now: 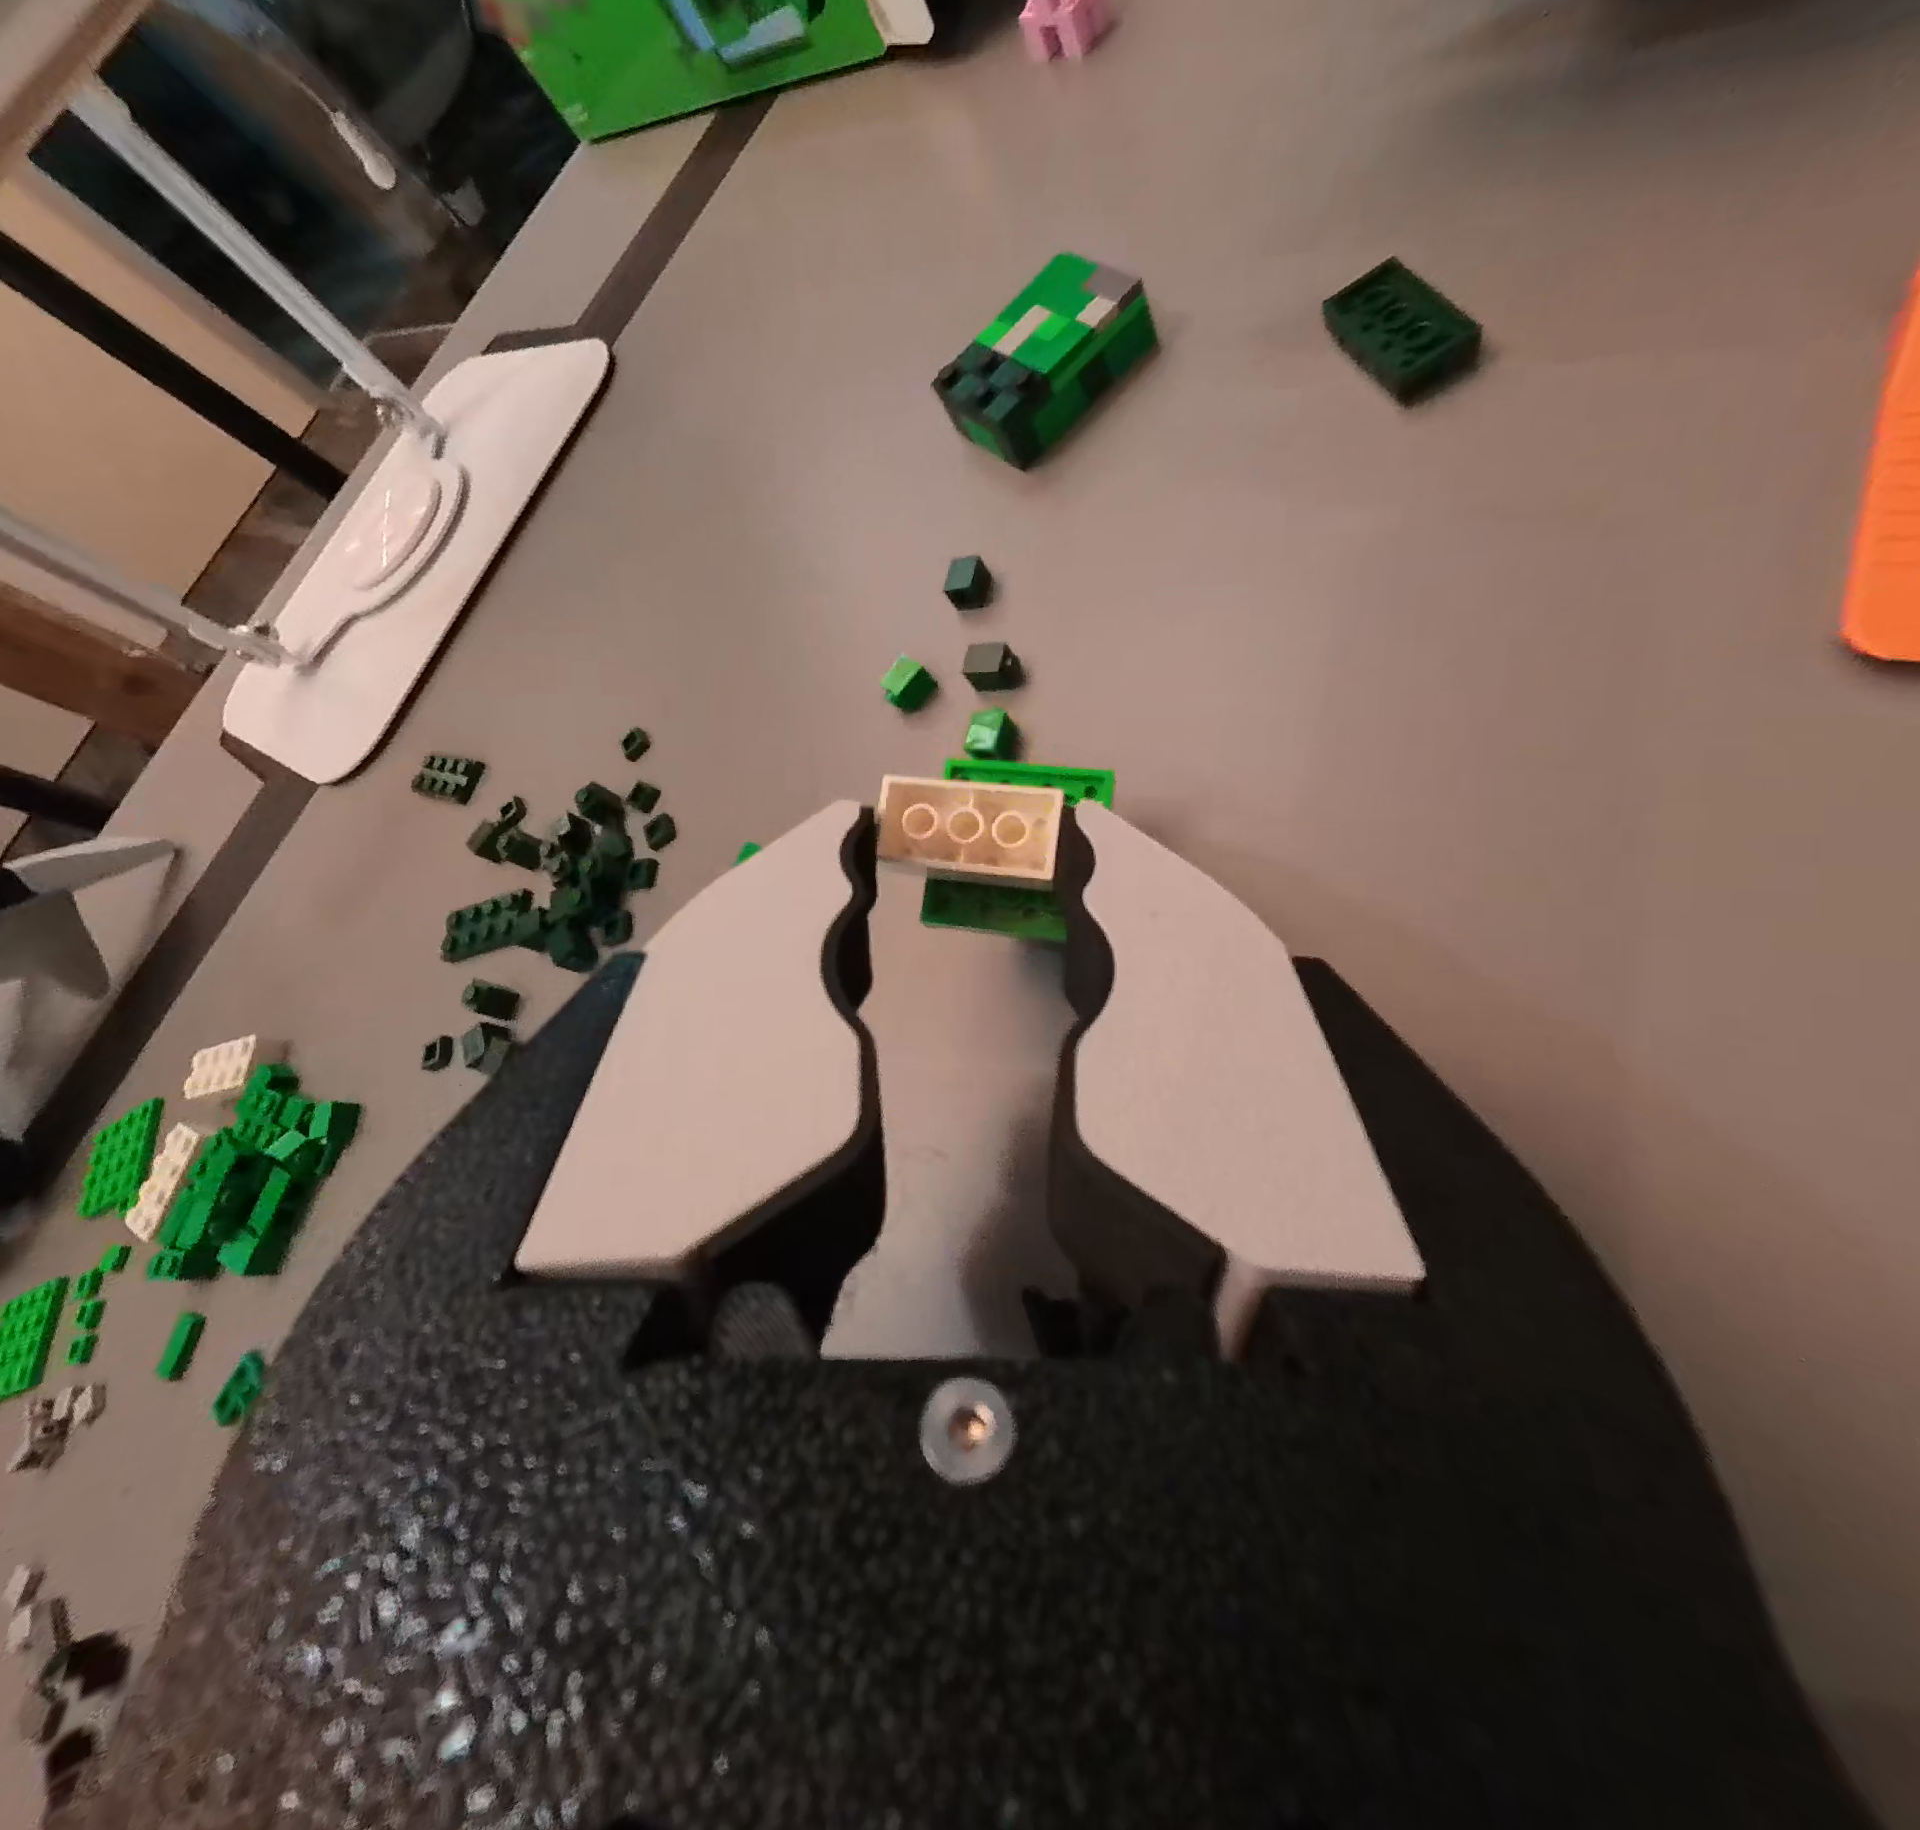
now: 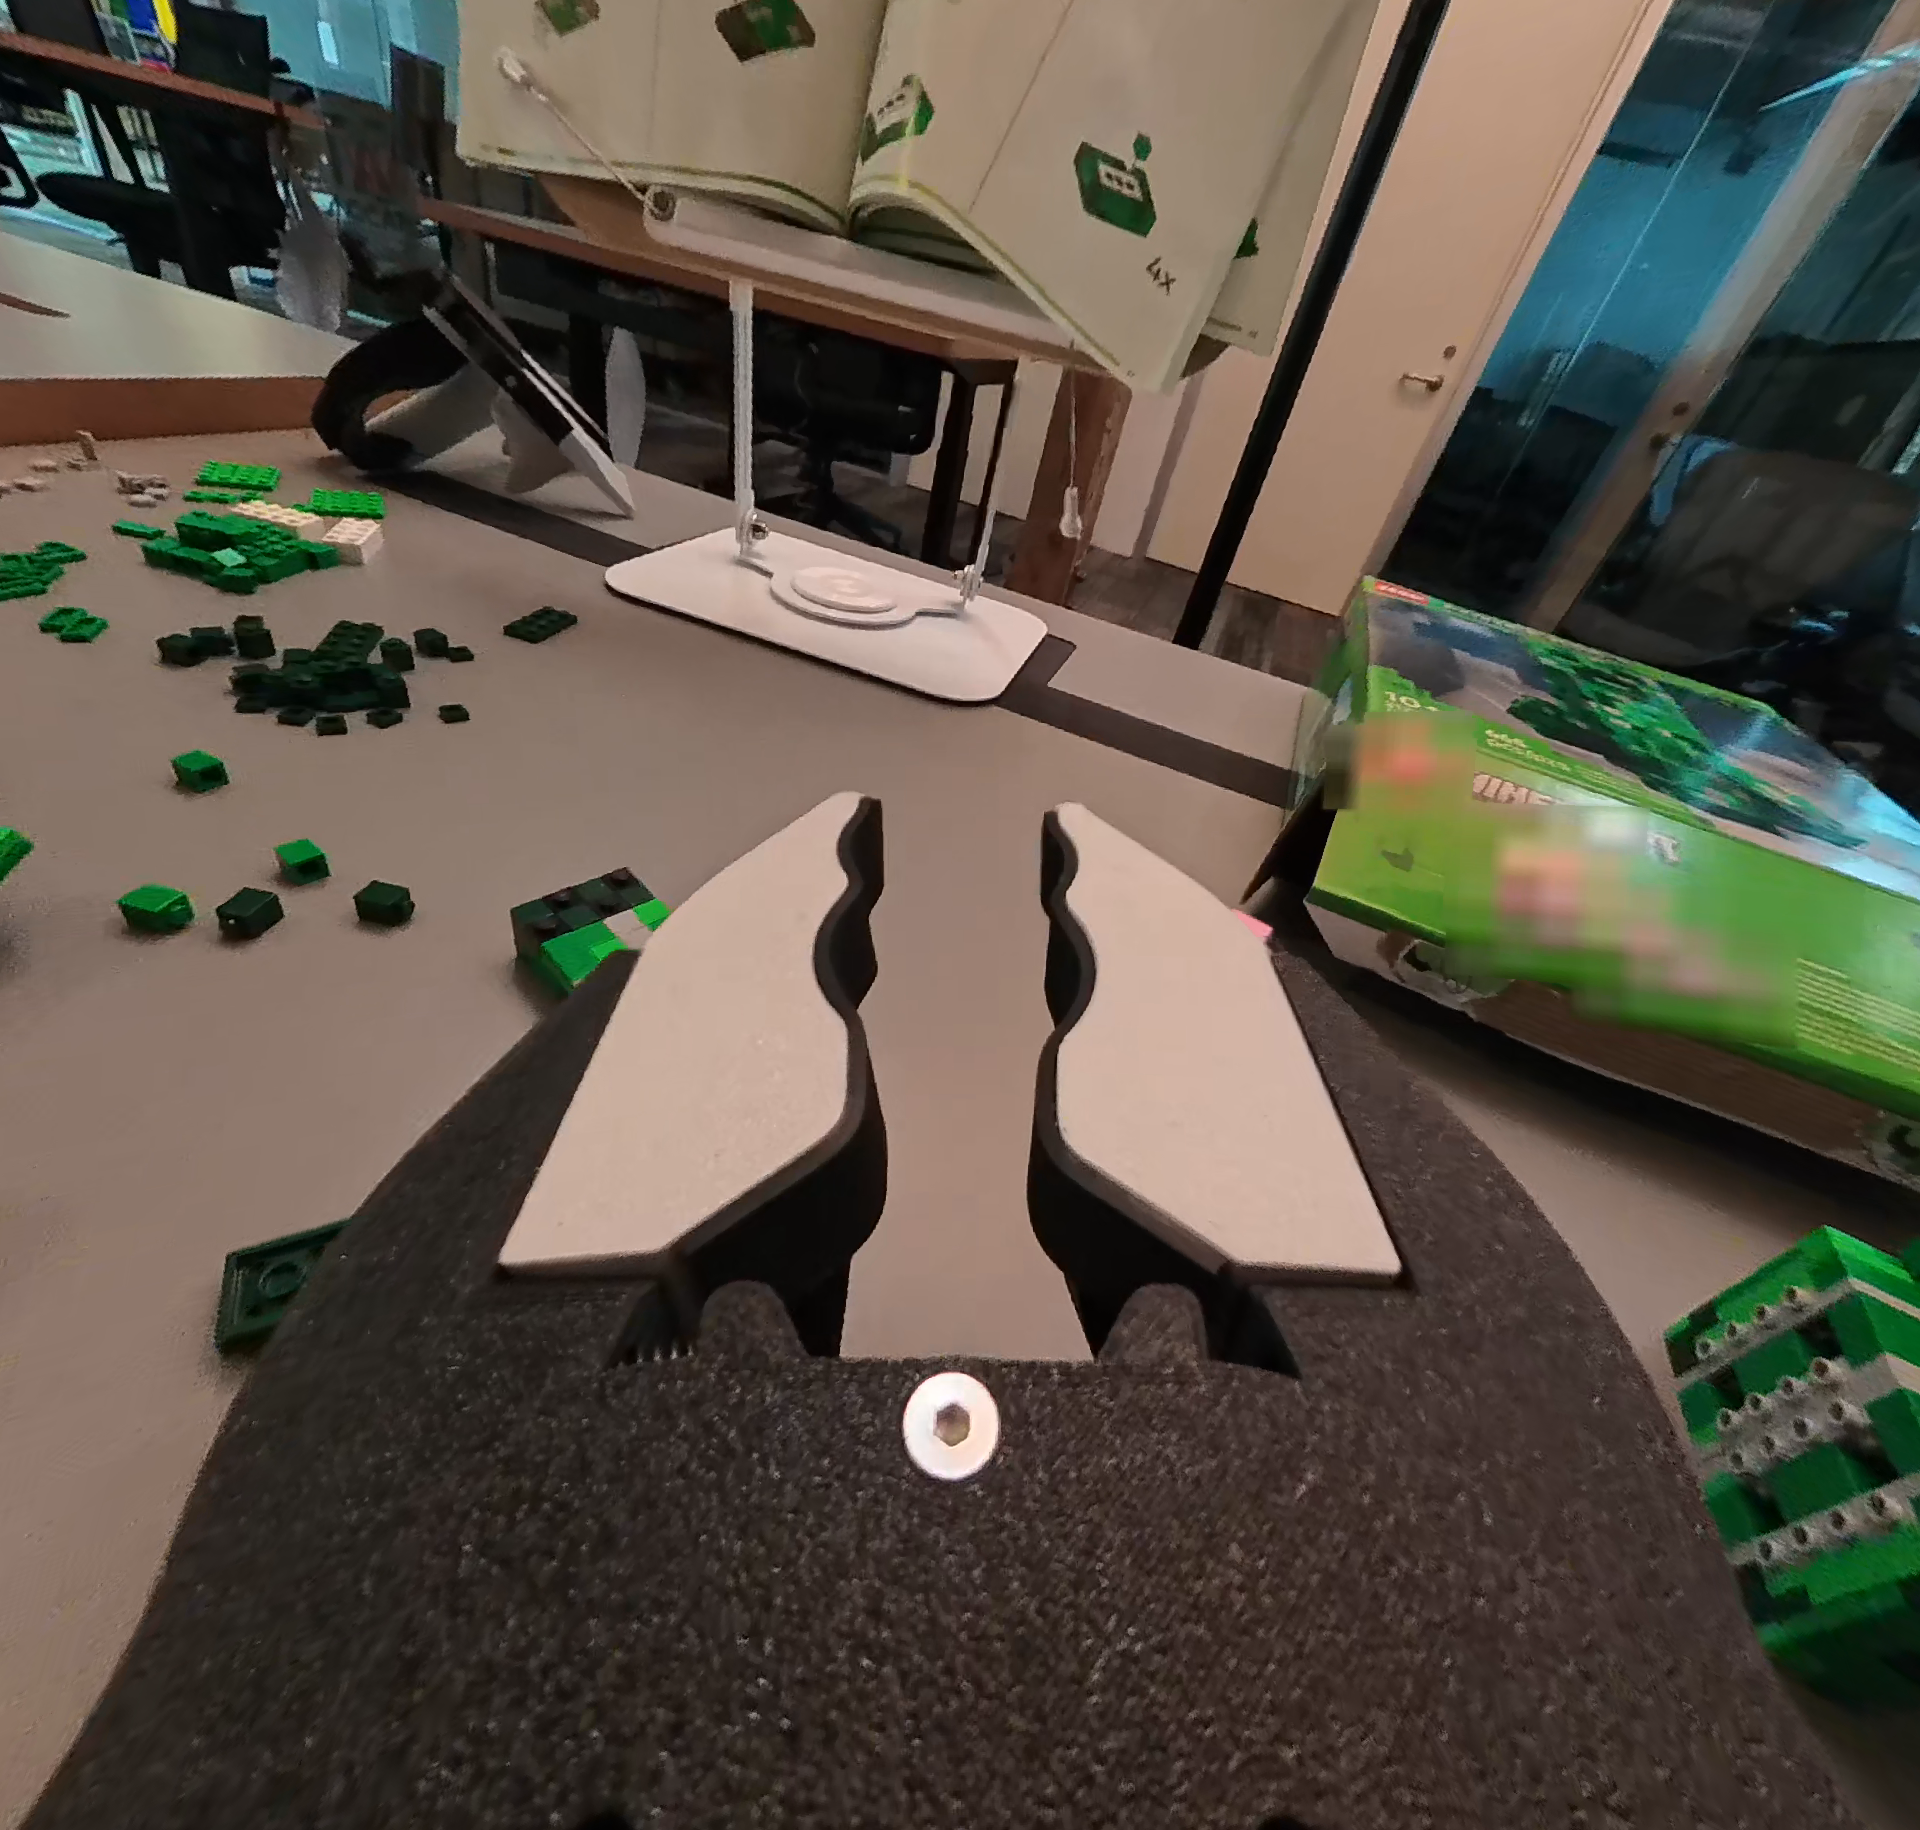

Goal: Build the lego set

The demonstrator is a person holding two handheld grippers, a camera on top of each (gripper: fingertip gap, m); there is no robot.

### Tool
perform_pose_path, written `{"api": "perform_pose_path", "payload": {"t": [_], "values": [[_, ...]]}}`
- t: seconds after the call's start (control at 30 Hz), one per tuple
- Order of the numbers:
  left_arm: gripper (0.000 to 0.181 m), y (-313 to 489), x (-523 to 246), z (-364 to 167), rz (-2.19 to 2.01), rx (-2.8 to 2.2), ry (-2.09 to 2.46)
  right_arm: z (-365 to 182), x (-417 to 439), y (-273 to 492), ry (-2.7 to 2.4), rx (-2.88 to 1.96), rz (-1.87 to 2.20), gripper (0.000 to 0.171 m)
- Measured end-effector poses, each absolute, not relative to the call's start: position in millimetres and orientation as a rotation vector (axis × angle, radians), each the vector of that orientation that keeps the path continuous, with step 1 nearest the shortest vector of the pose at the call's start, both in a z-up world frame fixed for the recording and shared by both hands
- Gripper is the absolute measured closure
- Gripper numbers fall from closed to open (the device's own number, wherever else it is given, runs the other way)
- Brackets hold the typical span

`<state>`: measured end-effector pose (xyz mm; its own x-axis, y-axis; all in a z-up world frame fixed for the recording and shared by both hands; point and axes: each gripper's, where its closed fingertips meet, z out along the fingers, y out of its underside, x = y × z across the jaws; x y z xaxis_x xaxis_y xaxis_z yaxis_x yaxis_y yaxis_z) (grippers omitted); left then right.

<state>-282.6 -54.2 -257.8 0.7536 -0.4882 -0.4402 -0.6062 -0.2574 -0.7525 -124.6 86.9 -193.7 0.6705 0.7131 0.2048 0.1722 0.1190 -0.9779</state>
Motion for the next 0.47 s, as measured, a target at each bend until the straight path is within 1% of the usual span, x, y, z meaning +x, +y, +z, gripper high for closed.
{"api": "perform_pose_path", "payload": {"t": [0.13,0.27,0.47], "values": [[0.147,-53,-290,-261,0.151,-1.940,0.802,-186,-120,92,-0.721,-1.393,0.443,0.149],[0.147,-52,-299,-258,0.235,-1.991,0.745,-188,-135,90,-0.800,-1.365,0.447,0.149],[0.147,-50,-291,-255,0.177,-1.983,0.703,-192,-152,94,-0.870,-1.355,0.455,0.150]]}}
